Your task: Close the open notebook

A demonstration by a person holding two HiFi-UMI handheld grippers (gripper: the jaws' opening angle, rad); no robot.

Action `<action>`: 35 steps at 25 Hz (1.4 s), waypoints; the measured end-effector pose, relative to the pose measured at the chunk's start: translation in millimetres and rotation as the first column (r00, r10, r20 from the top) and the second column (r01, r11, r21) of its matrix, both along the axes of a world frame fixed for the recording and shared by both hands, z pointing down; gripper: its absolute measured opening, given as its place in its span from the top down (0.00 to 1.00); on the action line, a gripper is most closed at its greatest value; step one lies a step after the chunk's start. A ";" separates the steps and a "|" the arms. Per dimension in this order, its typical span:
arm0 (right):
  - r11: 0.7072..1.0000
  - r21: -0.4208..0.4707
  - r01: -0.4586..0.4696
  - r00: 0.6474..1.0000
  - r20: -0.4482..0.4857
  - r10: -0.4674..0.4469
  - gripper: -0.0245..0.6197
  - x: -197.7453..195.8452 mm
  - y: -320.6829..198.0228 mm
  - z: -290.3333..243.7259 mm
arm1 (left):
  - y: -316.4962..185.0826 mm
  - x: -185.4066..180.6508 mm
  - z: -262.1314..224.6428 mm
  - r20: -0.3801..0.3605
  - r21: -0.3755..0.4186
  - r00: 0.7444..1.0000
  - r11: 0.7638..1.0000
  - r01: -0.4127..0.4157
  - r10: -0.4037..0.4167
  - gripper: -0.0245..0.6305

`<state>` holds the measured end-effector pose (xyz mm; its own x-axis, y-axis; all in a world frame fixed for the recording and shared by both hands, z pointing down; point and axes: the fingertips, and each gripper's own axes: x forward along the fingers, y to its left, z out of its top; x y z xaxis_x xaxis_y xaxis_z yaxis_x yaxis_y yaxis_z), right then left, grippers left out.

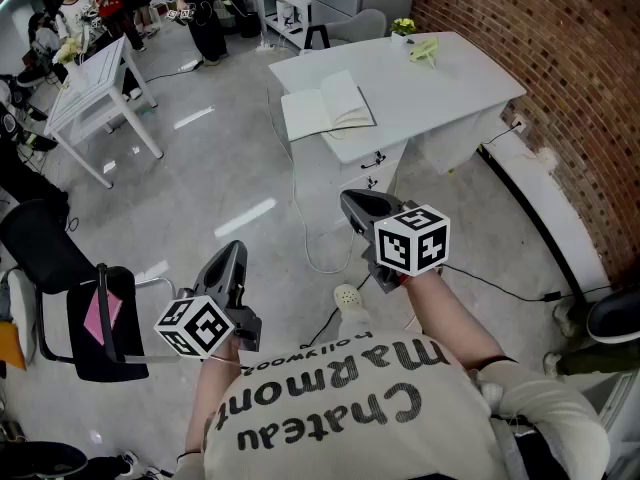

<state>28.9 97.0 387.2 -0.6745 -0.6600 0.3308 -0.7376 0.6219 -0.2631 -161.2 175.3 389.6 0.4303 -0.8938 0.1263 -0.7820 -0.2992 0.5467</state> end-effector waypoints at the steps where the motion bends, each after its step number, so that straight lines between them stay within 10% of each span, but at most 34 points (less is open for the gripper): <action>1: 1.000 -0.001 0.002 1.000 -0.003 -0.002 0.96 0.1 -0.7 1.2 | -0.8 0.6 0.8 -0.001 -0.003 1.000 1.000 0.002 -0.002 0.96; 35: 0.972 0.057 0.230 0.972 0.039 -0.232 0.96 -19.2 -278.0 -3.6 | -248.1 12.8 -19.8 -0.060 0.079 0.977 0.975 0.208 -0.204 0.96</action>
<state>9.6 -181.0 383.6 -0.8242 -0.4998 0.2661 -0.5604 0.7875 -0.2564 -148.4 -72.8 369.8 0.2395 -0.9705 0.0288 -0.8033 -0.1814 0.5672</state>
